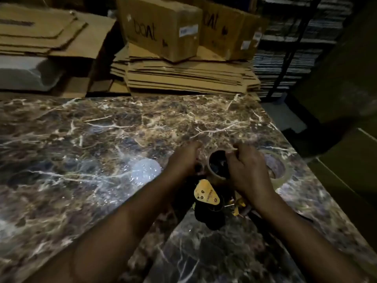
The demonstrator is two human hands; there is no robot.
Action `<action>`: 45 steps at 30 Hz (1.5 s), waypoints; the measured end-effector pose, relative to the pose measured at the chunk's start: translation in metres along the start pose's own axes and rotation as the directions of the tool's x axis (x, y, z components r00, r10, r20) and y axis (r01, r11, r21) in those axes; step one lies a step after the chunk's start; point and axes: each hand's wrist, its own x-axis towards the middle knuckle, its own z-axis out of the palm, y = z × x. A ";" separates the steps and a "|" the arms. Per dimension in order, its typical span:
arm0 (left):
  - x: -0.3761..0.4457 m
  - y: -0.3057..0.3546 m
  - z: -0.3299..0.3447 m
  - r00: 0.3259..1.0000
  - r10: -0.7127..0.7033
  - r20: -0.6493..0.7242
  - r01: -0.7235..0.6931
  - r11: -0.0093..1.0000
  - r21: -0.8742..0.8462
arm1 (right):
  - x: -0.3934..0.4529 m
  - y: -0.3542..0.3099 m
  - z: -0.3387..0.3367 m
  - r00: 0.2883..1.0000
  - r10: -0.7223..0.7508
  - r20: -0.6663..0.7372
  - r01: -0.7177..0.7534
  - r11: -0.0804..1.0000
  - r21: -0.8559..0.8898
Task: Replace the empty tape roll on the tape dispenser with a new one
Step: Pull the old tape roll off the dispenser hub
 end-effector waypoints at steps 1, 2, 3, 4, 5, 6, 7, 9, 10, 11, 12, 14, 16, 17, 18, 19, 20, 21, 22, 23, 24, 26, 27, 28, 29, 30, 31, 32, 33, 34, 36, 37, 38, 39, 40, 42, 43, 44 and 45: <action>0.002 0.002 0.000 0.998 -0.012 0.058 0.014 0.999 -0.036 | 0.001 0.004 0.003 1.000 0.010 0.000 -0.010 1.000 0.026; 0.004 0.001 -0.001 0.993 0.010 0.115 -0.008 1.000 -0.020 | 0.002 0.008 0.006 1.000 0.018 -0.006 -0.018 1.000 0.018; 0.008 0.000 -0.002 0.987 0.034 0.155 -0.034 0.999 -0.007 | 0.004 0.011 0.007 1.000 0.028 0.015 -0.028 1.000 0.014; 0.011 -0.002 -0.004 0.976 0.044 0.214 -0.046 0.999 0.006 | 0.005 0.012 0.006 0.998 0.041 0.039 -0.042 0.999 0.002; 0.013 -0.004 -0.004 0.970 0.058 0.238 -0.062 0.998 0.008 | 0.005 0.012 0.005 0.997 0.046 0.059 -0.046 0.999 -0.010; 0.012 -0.007 -0.002 0.961 0.069 0.269 -0.076 0.997 0.014 | 0.004 0.012 0.004 0.996 0.054 0.071 -0.052 0.998 -0.030; 0.012 -0.010 -0.001 0.955 0.081 0.284 -0.093 0.995 0.030 | 0.002 0.010 0.003 0.996 0.058 0.074 -0.055 0.997 -0.048; 0.010 -0.017 0.001 0.948 0.108 0.301 -0.137 0.987 0.079 | -0.003 0.005 0.001 0.994 0.080 0.071 -0.075 0.995 -0.063; 0.008 -0.019 0.001 0.947 0.118 0.297 -0.155 0.982 0.105 | -0.005 0.002 0.000 0.994 0.090 0.063 -0.086 0.995 -0.057; 0.006 -0.022 0.001 0.949 0.128 0.289 -0.170 0.978 0.124 | -0.009 -0.001 0.000 0.994 0.097 0.055 -0.094 0.994 -0.051; 0.003 -0.025 -0.001 0.950 0.141 0.277 -0.185 0.973 0.137 | -0.013 -0.003 0.000 0.994 0.099 0.046 -0.097 0.994 -0.043; -0.006 -0.030 -0.005 0.956 0.168 0.240 -0.209 0.965 0.157 | -0.023 -0.008 0.000 0.995 0.103 0.015 -0.103 0.995 0.002; -0.018 -0.031 -0.011 0.959 0.194 0.207 -0.228 0.961 0.158 | -0.032 -0.014 0.000 0.992 0.117 -0.041 -0.113 0.990 0.090; -0.023 -0.032 -0.014 0.959 0.205 0.198 -0.236 0.961 0.146 | -0.035 -0.017 0.001 0.990 0.123 -0.063 -0.114 0.984 0.134; -0.029 -0.033 -0.019 0.958 0.216 0.190 -0.242 0.962 0.127 | -0.038 -0.020 0.002 0.989 0.121 -0.081 -0.105 0.979 0.172; -0.035 -0.036 -0.025 0.960 0.222 0.173 -0.241 0.966 0.095 | -0.041 -0.023 0.004 0.990 0.112 -0.083 -0.093 0.975 0.202; -0.043 -0.038 -0.030 0.963 0.221 0.151 -0.231 0.972 0.048 | -0.042 -0.026 0.006 0.993 0.095 -0.073 -0.077 0.971 0.226; -0.049 -0.041 -0.036 0.966 0.230 0.117 -0.231 0.973 -0.002 | -0.042 -0.029 0.009 0.995 0.086 -0.055 -0.070 0.966 0.248; -0.053 -0.043 -0.041 0.967 0.245 0.072 -0.242 0.969 -0.045 | -0.042 -0.033 0.011 0.997 0.077 -0.030 -0.066 0.961 0.270; -0.055 -0.045 -0.047 0.964 0.265 0.023 -0.263 0.961 -0.082 | -0.040 -0.035 0.013 0.998 0.064 0.001 -0.061 0.955 0.292; -0.060 -0.046 -0.054 0.956 0.294 -0.021 -0.294 0.949 -0.109 | -0.038 -0.039 0.016 0.999 0.047 0.028 -0.053 0.947 0.316; -0.070 -0.044 -0.066 0.936 0.343 -0.076 -0.351 0.922 -0.166 | -0.036 -0.050 0.019 0.998 -0.005 0.070 -0.019 0.941 0.337; -0.074 -0.043 -0.072 0.926 0.365 -0.098 -0.377 0.906 -0.191 | -0.035 -0.056 0.021 0.995 -0.043 0.088 0.011 0.940 0.342; -0.077 -0.042 -0.078 0.914 0.387 -0.124 -0.405 0.892 -0.200 | -0.034 -0.061 0.023 0.992 -0.075 0.103 0.033 0.934 0.356; -0.078 -0.040 -0.084 0.901 0.405 -0.153 -0.430 0.882 -0.196 | -0.033 -0.065 0.027 0.989 -0.093 0.115 0.043 0.924 0.380; -0.079 -0.039 -0.089 0.886 0.428 -0.178 -0.457 0.870 -0.186 | -0.031 -0.067 0.031 0.988 -0.107 0.113 0.053 0.913 0.403; -0.077 -0.039 -0.093 0.874 0.444 -0.198 -0.478 0.858 -0.187 | -0.028 -0.070 0.037 0.988 -0.113 0.104 0.059 0.906 0.418; -0.074 -0.038 -0.098 0.865 0.455 -0.212 -0.493 0.849 -0.191 | -0.028 -0.074 0.040 0.987 -0.120 0.106 0.064 0.901 0.428; -0.072 -0.037 -0.103 0.856 0.467 -0.222 -0.508 0.840 -0.193 | -0.024 -0.077 0.043 0.984 -0.134 0.117 0.069 0.894 0.443; -0.069 -0.036 -0.107 0.848 0.478 -0.227 -0.520 0.832 -0.191 | -0.021 -0.080 0.046 0.981 -0.150 0.125 0.077 0.886 0.457; -0.067 -0.033 -0.115 0.827 0.508 -0.241 -0.552 0.813 -0.184 | -0.014 -0.088 0.049 0.976 -0.174 0.127 0.090 0.866 0.492; -0.067 -0.032 -0.119 0.812 0.527 -0.250 -0.573 0.801 -0.175 | -0.011 -0.091 0.050 0.975 -0.186 0.125 0.099 0.858 0.504; -0.067 -0.030 -0.123 0.797 0.548 -0.253 -0.593 0.790 -0.157 | -0.008 -0.093 0.050 0.971 -0.209 0.118 0.122 0.854 0.506; -0.066 -0.029 -0.127 0.784 0.570 -0.245 -0.611 0.778 -0.147 | -0.005 -0.095 0.050 0.964 -0.242 0.110 0.154 0.846 0.510; -0.065 -0.029 -0.130 0.773 0.590 -0.234 -0.628 0.765 -0.143 | -0.002 -0.095 0.051 0.957 -0.272 0.102 0.184 0.839 0.512; -0.062 -0.030 -0.136 0.756 0.618 -0.217 -0.651 0.746 -0.141 | 0.003 -0.095 0.056 0.950 -0.305 0.071 0.223 0.817 0.531; -0.060 -0.031 -0.137 0.750 0.628 -0.209 -0.658 0.741 -0.135 | 0.006 -0.092 0.061 0.948 -0.314 0.054 0.236 0.805 0.544; -0.058 -0.031 -0.138 0.742 0.639 -0.201 -0.666 0.735 -0.126 | 0.008 -0.090 0.067 0.945 -0.324 0.041 0.250 0.799 0.546; -0.056 -0.032 -0.138 0.735 0.650 -0.192 -0.675 0.729 -0.114 | 0.010 -0.087 0.072 0.941 -0.338 0.025 0.271 0.794 0.544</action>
